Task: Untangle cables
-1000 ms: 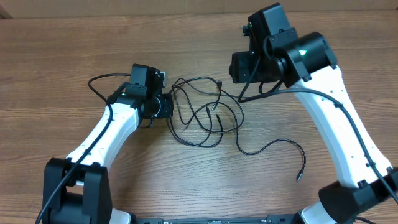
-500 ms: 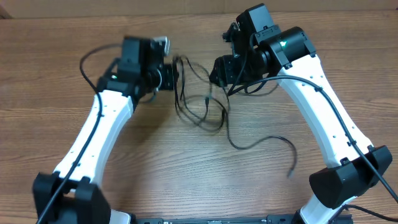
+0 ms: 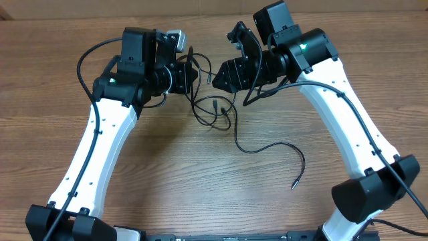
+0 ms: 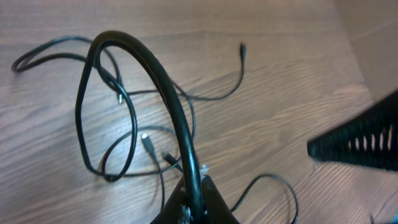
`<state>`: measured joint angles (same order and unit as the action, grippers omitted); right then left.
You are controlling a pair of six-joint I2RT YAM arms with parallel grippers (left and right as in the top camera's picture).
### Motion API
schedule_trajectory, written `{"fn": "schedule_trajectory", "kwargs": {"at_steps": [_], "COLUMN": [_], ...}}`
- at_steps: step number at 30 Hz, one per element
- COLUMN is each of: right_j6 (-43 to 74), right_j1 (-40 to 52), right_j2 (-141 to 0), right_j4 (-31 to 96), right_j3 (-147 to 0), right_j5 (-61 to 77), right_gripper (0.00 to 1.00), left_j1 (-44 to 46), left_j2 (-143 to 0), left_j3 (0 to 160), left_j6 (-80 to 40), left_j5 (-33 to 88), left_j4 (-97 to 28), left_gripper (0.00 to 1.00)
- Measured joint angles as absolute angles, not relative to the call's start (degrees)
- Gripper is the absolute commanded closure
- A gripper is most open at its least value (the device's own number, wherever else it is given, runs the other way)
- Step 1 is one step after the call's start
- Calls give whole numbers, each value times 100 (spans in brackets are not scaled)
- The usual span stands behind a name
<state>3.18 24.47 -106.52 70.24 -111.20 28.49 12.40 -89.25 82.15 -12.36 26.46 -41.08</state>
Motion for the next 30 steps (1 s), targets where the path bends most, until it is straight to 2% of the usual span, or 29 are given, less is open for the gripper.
{"fn": "schedule_trajectory", "kwargs": {"at_steps": [6, 12, 16, 20, 30], "right_j6": [296, 294, 303, 384, 537], "right_j1": [2447, 2447, 2447, 2447, 2604], "right_j2": [-10978, -11288, -11399, -11614, -12352], "right_j4": [6790, 6364, 6086, 5957, 5533], "right_j3": [-11120, -11120, -11120, -11120, -11118], "right_j5": [2808, 2816, 2829, 2869, 3275], "right_gripper": [36, 37, 37, 43, 42], "left_j1": [1240, 1240, 1240, 1240, 1240], "left_j2": [-8925, -8844, -8788, -8788, -8792], "left_j3": [8938, 9955, 9988, 9988, 9769], "left_j6": [-827, -593, -552, -532, -532], "left_j5": [2418, 1651, 1391, 1151, 346], "left_j4": [-4875, -5575, -5780, -5944, -6278], "left_gripper": [96, 96, 96, 96, 96]}}
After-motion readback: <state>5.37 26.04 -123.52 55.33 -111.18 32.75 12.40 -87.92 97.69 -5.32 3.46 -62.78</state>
